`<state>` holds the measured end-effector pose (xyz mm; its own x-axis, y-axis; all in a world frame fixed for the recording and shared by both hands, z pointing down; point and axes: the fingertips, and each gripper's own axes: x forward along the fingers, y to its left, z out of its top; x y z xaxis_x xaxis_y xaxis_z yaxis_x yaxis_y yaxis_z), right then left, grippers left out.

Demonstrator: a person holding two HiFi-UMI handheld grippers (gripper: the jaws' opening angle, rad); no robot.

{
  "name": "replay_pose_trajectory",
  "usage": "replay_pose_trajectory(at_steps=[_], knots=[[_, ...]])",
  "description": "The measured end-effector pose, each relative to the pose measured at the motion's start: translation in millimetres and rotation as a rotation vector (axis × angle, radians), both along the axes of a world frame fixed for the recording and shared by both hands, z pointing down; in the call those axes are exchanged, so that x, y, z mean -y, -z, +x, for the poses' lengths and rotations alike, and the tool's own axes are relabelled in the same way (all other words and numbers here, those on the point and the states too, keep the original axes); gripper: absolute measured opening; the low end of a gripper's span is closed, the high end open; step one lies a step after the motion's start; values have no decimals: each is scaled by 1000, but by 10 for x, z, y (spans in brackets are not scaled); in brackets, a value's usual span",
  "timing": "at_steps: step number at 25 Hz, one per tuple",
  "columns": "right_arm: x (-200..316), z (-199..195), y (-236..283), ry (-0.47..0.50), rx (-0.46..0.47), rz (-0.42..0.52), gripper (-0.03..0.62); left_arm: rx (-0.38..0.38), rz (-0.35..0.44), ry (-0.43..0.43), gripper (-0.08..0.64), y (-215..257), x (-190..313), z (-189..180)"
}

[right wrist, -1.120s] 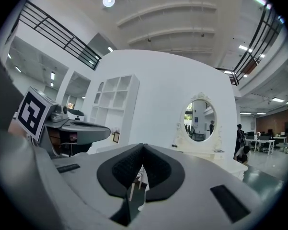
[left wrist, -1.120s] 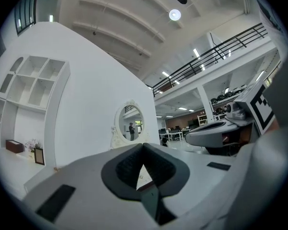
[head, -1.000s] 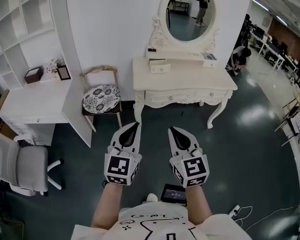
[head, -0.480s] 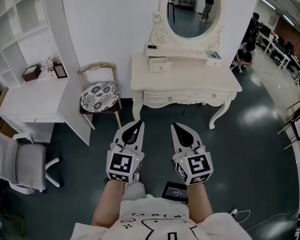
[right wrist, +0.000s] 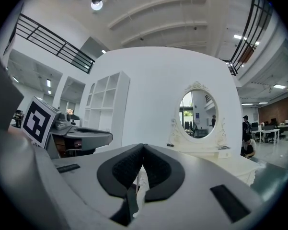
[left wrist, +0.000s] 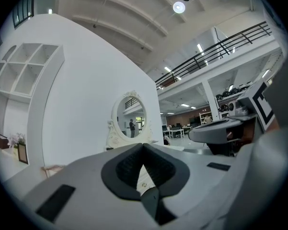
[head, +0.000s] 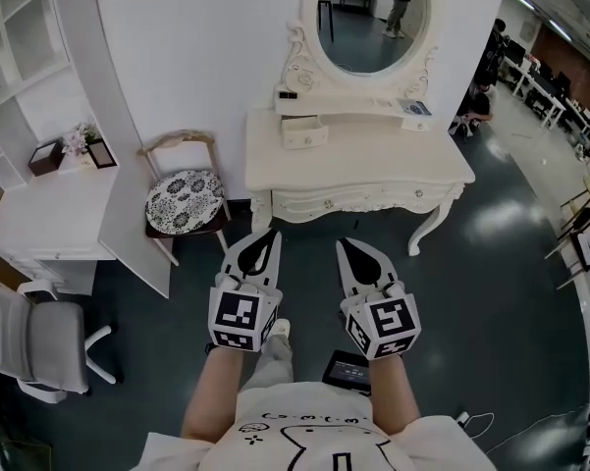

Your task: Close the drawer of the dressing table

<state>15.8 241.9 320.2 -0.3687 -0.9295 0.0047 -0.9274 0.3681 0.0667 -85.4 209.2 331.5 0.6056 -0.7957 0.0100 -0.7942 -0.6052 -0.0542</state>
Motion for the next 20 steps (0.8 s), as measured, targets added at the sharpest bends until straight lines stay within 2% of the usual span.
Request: replay_pose_trajectory(at_steps=[7,20], knots=[[689,146,-10,-32,-6,-8,25,1,-9,-1,3,-30,723,7],[1901,536,-80,-129,-22,-47,25,-15,-58,56,3,-121,2104,-308]])
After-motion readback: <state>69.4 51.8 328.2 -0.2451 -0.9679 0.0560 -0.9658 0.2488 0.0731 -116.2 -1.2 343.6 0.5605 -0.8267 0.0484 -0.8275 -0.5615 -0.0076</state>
